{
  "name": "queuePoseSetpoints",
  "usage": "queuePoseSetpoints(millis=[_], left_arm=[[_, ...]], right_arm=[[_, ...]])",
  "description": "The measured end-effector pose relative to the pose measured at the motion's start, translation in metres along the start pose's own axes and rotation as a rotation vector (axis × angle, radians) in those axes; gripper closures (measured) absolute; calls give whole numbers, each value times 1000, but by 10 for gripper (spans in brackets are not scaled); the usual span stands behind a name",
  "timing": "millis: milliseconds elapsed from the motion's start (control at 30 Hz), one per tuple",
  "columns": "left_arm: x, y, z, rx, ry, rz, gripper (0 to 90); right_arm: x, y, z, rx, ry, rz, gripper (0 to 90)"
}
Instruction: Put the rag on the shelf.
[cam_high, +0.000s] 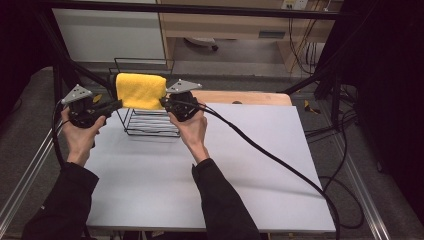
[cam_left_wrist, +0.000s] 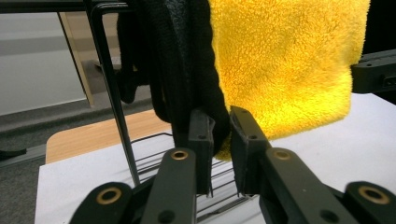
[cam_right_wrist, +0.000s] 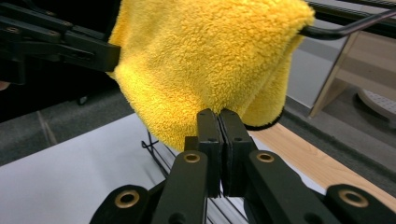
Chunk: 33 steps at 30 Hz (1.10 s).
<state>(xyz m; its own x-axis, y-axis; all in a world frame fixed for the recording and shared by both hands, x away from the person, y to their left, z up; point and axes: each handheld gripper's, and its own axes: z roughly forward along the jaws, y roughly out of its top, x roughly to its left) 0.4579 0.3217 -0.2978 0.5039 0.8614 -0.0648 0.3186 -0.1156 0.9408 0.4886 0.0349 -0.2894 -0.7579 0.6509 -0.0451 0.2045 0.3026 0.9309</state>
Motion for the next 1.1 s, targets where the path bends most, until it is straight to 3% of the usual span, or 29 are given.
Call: queuePoseSetpoints(millis=[267, 567, 667, 800, 1100], left_arm=[[2, -1, -10, -17, 16, 14, 607], [0, -6, -22, 51, 32, 56, 403], [-1, -8, -24, 70, 23, 57, 347], [-4, -12, -25, 97, 3, 65, 284], [-13, -26, -26, 162, -30, 82, 196]], right_arm=[[0, -2, -5, -13, 22, -10, 854], [2, 1, -20, -7, 66, -26, 591], [0, 1, -28, -7, 79, -10, 491], [-4, -2, -37, 17, 71, -21, 373], [-21, -20, -68, 46, 61, 18, 196]])
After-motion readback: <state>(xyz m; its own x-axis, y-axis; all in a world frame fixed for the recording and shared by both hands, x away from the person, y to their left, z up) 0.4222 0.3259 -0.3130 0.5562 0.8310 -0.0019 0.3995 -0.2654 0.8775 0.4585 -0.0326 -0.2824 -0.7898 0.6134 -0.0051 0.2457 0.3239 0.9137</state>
